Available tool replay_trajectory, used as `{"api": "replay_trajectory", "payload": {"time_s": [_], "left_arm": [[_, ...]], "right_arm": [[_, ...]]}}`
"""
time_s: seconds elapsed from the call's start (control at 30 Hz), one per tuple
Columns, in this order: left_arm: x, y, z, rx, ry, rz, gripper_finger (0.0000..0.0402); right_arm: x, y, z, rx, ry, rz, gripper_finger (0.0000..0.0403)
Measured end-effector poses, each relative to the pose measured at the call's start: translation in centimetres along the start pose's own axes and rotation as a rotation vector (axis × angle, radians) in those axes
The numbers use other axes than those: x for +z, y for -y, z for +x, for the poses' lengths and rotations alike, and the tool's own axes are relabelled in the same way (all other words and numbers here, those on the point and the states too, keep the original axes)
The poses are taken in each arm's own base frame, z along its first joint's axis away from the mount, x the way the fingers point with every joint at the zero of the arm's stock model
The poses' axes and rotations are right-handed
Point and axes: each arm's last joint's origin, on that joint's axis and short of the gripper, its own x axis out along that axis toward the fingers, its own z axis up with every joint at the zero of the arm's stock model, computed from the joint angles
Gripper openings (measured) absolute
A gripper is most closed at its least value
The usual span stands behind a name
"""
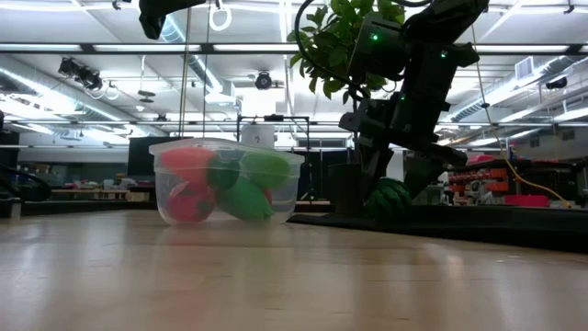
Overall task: Pick and placing Produce into tupperware
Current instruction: Put the green watermelon into the transparent bin
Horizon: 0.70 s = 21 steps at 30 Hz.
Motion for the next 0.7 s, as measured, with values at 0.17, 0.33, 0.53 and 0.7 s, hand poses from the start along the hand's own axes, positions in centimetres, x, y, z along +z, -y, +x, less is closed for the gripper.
{"api": "replay_trajectory", "payload": {"time_s": [0.17,0.33,0.53,0.7], "left_arm": [[0.0,0.0,0.0,0.000,0.000,0.000,0.0176],[0.0,0.0,0.0,0.000,0.000,0.000,0.0173],[0.0,0.0,0.0,0.000,0.000,0.000,0.0175],[0.0,0.0,0.0,0.000,0.000,0.000,0.0175]], "right_arm": [[0.0,0.0,0.0,0.001,-0.005,0.000,0.0294],[0.3,-0.6,-0.4,0.023,0.002,0.002,0.0290],[0.6,-1.1,-0.8,0.043,-0.001,0.004,0.0292],[1.1,-2.0,-1.6,0.088,-0.021,-0.018,0.0290]]}}
